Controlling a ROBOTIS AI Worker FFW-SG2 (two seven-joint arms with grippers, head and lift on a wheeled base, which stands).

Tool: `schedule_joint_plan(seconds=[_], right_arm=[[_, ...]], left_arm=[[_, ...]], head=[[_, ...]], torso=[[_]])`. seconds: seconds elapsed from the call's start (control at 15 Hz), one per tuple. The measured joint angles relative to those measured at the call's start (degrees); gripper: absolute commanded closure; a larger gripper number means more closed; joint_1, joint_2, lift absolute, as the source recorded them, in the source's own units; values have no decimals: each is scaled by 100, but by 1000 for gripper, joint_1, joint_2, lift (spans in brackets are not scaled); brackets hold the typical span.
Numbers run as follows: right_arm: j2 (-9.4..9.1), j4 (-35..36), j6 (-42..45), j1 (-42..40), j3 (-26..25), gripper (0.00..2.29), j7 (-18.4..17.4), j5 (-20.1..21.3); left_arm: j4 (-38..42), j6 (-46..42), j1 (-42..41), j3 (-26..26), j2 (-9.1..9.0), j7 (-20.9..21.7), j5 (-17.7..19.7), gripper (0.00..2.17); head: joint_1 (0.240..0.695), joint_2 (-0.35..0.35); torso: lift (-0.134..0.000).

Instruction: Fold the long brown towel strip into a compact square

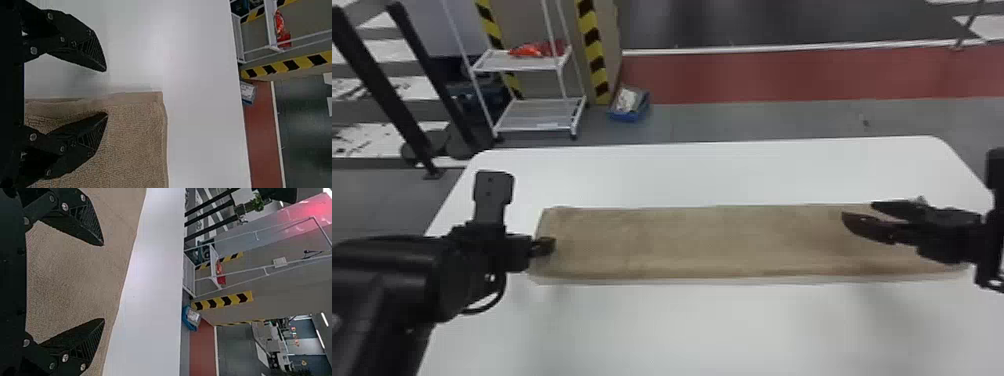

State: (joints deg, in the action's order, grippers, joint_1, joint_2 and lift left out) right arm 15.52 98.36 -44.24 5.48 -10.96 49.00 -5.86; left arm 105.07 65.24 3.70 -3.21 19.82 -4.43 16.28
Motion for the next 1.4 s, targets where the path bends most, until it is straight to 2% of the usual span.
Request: schedule_joint_plan(seconds=[0.27, 0.33, 0.6, 0.93, 1.0, 1.07, 1.13, 1.2, 1.27, 1.33, 1.4], right_arm=[[-66, -58, 43, 100, 340, 242, -103, 124], [-107, -94, 86, 119, 417, 242, -104, 194], [-204, -260, 347, 137, 706, 245, -181, 435], [-276, -448, 743, 86, 1018, 255, -214, 625], [-285, -494, 866, 85, 1107, 336, -243, 662], [-295, -554, 1033, 84, 1194, 556, -258, 697], [-313, -625, 1207, 84, 1253, 876, -261, 719], [-349, -738, 1422, 91, 1303, 1544, -258, 733], [-380, -885, 1615, 128, 1354, 2024, -257, 737], [-405, -1009, 1774, 162, 1417, 2057, -260, 744], [-435, -1127, 1944, 185, 1499, 2132, -265, 779]], left_arm=[[29, 45, 2, 31, -4, 32, 120, 745], [32, 102, 14, 40, -4, 38, 138, 1069], [54, 284, 28, 1, -12, 38, 283, 1187], [282, 470, 55, -297, -16, 21, 931, 1187], [425, 612, 64, -391, -30, -47, 1160, 1187], [596, 774, 72, -480, -46, -152, 1470, 1187], [746, 890, 89, -528, -60, -276, 1796, 1187], [904, 973, 125, -555, -86, -425, 2225, 1187], [1046, 1042, 183, -561, -170, -523, 2644, 1187], [1146, 1116, 242, -557, -324, -576, 2947, 1187], [1260, 1195, 295, -547, -566, -609, 3211, 1187]], head=[[695, 121], [695, 125], [695, 145], [695, 158], [695, 159], [695, 158], [695, 155], [695, 139], [695, 122], [695, 122], [695, 84]], torso=[[-125], [-125], [-125], [-125], [-125], [-125], [-125], [-125], [-125], [-125], [-125]])
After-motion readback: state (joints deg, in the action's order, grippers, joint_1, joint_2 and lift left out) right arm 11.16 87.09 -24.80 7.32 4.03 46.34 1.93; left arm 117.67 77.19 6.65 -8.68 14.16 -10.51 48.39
